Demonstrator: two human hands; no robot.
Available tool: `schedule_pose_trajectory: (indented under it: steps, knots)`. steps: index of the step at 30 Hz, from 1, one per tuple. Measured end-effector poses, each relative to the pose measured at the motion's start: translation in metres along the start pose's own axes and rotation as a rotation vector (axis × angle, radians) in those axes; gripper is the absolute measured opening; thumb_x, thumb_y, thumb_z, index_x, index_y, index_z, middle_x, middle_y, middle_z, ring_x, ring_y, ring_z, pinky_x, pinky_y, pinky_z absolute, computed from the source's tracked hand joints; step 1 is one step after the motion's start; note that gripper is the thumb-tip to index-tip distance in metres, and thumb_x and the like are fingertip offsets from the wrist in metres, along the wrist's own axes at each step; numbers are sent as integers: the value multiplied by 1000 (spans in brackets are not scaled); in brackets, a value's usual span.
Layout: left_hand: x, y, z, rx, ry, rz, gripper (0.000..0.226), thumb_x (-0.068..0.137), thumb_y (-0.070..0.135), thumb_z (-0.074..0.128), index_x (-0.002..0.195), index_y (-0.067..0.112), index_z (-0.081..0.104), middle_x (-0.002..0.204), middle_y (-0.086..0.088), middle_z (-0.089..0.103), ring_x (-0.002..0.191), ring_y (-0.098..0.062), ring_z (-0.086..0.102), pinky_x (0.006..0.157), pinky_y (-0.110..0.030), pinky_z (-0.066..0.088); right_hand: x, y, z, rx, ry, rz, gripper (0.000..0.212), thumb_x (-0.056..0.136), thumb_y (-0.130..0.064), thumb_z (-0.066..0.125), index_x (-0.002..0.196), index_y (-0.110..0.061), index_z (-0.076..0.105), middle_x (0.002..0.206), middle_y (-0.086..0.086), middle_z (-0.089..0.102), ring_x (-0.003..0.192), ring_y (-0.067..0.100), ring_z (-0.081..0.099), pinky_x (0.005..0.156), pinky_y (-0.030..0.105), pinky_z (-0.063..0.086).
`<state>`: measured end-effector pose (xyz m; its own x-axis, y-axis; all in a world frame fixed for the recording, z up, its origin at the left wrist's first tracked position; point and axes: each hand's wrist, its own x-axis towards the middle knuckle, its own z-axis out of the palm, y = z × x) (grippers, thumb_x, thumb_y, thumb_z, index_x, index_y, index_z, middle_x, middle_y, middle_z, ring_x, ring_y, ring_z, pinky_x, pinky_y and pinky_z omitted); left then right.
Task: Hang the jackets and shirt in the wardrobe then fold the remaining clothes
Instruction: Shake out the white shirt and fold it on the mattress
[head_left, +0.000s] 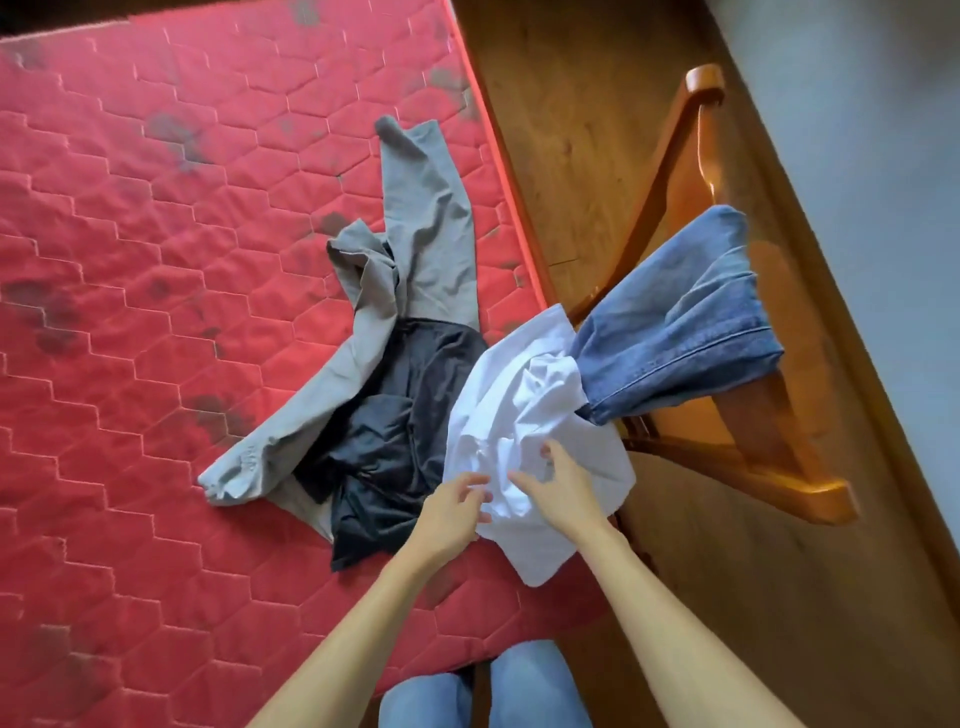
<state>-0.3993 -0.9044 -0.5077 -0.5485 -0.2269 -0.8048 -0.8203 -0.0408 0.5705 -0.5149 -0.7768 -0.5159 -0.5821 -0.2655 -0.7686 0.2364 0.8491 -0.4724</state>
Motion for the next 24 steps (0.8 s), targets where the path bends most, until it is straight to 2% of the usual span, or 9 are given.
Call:
schedule_pose_trajectory:
  steps: [4, 7, 8, 12, 14, 17, 19, 22, 24]
  knots:
    - [-2, -3, 4, 84, 11, 31, 34, 100, 13, 40, 126, 27, 57, 112, 5, 70, 89, -8, 70, 82, -30, 58, 19, -18, 25, -42, 89, 30, 40, 90, -17, 57, 130, -13, 58, 108, 6, 72, 109, 25, 63, 90, 34, 50]
    - [-10, -8, -10, 123, 48, 20, 36, 97, 14, 47, 130, 26, 56, 110, 7, 70, 88, -8, 70, 83, -32, 58, 13, -30, 35, 47, 47, 35, 26, 92, -18, 57, 115, -16, 69, 113, 5, 71, 111, 24, 63, 93, 32, 49]
    - [-14, -8, -15, 122, 60, 11, 38, 97, 13, 46, 131, 25, 55, 110, 7, 70, 88, -8, 71, 84, -33, 58, 9, -34, 37, 36, 90, 51, 28, 92, -25, 61, 118, -16, 65, 119, 6, 66, 112, 26, 62, 91, 33, 49]
    - [-26, -4, -21, 42, 116, -6, 37, 97, 11, 42, 129, 25, 55, 112, 7, 69, 87, -6, 71, 81, -32, 59, 9, -35, 37, -21, 218, 233, 83, 77, -50, 78, 131, -4, 35, 130, 17, 46, 114, 37, 57, 77, 36, 44]
    - [-33, -6, -20, -36, 133, -13, 36, 97, 11, 42, 128, 26, 55, 110, 7, 69, 87, -8, 71, 76, -31, 60, 22, -26, 37, -48, 152, 258, 73, 84, -40, 74, 130, -2, 32, 129, 19, 55, 115, 38, 58, 80, 37, 46]
    - [-42, -20, -18, -86, 158, -21, 37, 97, 9, 42, 128, 25, 56, 107, 7, 70, 87, -10, 71, 77, -33, 61, 24, -19, 41, -62, 49, 133, 29, 96, -20, 54, 120, -6, 45, 120, 13, 59, 110, 33, 57, 87, 36, 45]
    - [-50, -31, -17, -77, 172, -19, 38, 97, 11, 48, 132, 25, 54, 111, 7, 69, 89, -10, 70, 81, -36, 60, 8, -23, 42, 61, -75, 1, 7, 98, -18, 46, 101, -13, 50, 98, 6, 57, 90, 24, 57, 77, 32, 46]
    - [-74, -32, -14, -53, 179, 119, 66, 89, 22, 69, 142, 44, 37, 123, 28, 59, 103, 4, 60, 91, -20, 51, -32, -43, 40, 440, -237, 25, 20, 92, -3, 43, 79, -18, 40, 63, 1, 39, 49, 12, 36, 46, 21, 31]
    - [-92, -19, -13, -79, 175, 293, 82, 81, 20, 79, 139, 53, 32, 123, 39, 56, 110, 12, 56, 91, -9, 44, -62, -55, 37, 593, -322, 31, 24, 89, 3, 46, 74, -15, 41, 55, -1, 34, 45, 11, 26, 45, 24, 22]
